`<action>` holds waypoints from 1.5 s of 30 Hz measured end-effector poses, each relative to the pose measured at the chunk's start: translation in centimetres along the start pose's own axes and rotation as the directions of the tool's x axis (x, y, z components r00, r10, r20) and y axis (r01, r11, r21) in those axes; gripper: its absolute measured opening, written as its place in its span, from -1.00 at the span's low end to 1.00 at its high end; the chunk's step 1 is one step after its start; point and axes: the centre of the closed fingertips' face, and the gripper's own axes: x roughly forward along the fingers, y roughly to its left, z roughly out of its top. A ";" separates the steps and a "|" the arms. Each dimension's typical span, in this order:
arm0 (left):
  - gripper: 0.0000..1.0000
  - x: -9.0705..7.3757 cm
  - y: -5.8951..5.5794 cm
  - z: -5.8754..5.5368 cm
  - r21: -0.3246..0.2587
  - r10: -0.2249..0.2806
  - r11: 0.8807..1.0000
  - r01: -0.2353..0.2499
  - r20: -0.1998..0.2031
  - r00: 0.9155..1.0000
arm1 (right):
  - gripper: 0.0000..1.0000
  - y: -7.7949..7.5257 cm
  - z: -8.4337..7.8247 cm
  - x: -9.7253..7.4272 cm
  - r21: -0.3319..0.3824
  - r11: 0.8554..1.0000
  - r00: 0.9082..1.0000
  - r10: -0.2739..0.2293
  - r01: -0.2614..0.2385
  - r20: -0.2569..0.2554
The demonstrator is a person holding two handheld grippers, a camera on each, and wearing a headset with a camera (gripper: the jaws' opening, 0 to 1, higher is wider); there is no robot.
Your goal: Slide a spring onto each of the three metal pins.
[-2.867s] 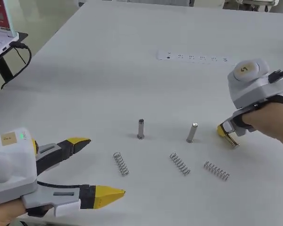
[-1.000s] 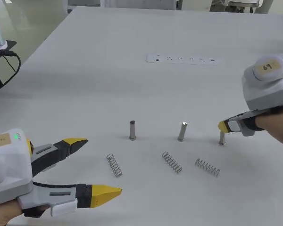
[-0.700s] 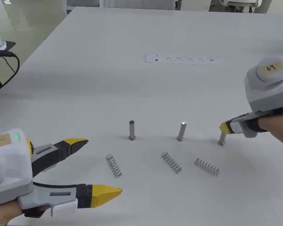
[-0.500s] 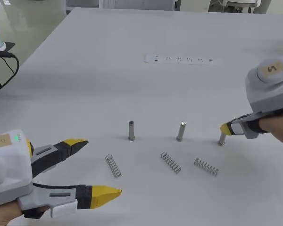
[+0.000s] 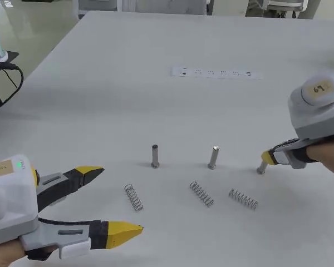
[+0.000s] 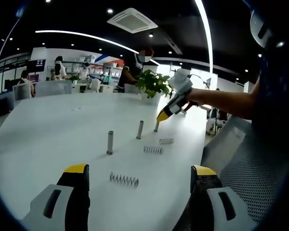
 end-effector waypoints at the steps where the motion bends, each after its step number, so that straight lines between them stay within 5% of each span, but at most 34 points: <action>1: 0.66 0.0 0.0 0.0 -0.001 0.000 1.000 0.000 0.000 1.000 | -0.88 0.1 -0.1 0.1 0.006 1.000 1.000 0.005 -0.005 -0.004; 25: 0.66 0.0 0.0 -0.1 -0.001 0.001 1.000 -0.001 -0.001 1.000 | -0.73 0.0 -1.9 0.0 -0.003 1.000 0.999 0.008 -0.008 -0.032; 45: 0.66 0.2 -0.2 -0.1 0.002 -0.006 1.000 0.006 -0.002 1.000 | -0.71 1.7 -4.4 -1.1 -0.008 0.999 0.997 0.046 -0.046 -0.064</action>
